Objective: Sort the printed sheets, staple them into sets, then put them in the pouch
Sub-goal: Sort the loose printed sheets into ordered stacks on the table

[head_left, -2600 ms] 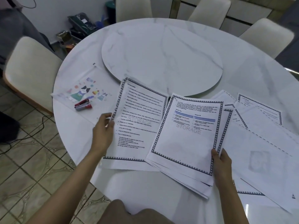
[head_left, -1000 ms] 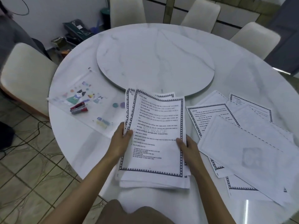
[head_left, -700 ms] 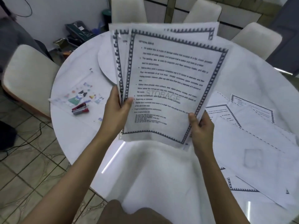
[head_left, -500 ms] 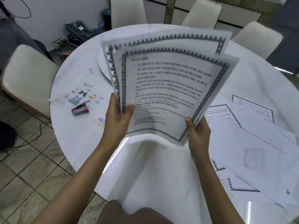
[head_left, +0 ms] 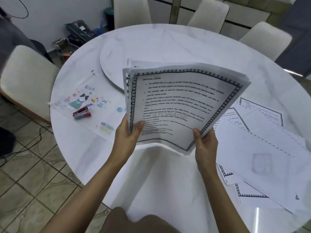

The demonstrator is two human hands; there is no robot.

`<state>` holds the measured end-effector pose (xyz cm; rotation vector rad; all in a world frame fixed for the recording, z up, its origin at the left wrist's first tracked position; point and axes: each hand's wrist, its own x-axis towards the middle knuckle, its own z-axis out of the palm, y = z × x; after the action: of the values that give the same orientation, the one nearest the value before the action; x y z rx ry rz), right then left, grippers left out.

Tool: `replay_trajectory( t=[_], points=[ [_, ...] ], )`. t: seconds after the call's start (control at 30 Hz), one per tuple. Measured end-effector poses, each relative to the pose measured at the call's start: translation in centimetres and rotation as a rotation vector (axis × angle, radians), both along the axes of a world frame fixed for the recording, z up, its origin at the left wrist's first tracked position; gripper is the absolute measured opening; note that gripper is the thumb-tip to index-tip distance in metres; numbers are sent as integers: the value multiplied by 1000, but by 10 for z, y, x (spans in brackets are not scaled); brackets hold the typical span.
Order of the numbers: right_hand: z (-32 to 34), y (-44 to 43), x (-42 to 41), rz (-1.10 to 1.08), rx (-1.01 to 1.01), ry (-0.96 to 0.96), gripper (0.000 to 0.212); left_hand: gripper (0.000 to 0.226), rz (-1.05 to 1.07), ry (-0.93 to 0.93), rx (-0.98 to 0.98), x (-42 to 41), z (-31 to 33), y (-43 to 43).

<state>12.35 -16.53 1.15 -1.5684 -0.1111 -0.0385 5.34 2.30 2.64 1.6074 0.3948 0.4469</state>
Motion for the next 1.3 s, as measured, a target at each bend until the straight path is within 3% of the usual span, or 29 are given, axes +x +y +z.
replay_trajectory(
  t=[0.13, 0.37, 0.47, 0.73, 0.93, 1.07, 1.3],
  points=[
    [-14, -1, -6, 62, -53, 81, 27, 48, -27, 101, 29, -9, -21, -1],
    [-21, -8, -7, 107, -160, 215, 19, 27, -68, 229, 111, -13, -28, -3],
    [-22, -13, -4, 136, -255, 247, 25, 26, -35, 295, 175, -9, -25, 0],
    [-63, -15, -15, 250, -703, 354, 24, 20, -107, 686, 269, -23, -61, -2],
    [-64, -12, -18, 204, -729, 230, 34, 37, -55, 692, 272, -27, -63, -1],
    [-67, -26, -13, 187, -763, 161, 29, 44, -16, 674, 285, -36, -61, 1],
    [-69, -58, 0, 153, -708, 110, 28, 45, -7, 558, 522, -40, -62, 8]
  ],
)
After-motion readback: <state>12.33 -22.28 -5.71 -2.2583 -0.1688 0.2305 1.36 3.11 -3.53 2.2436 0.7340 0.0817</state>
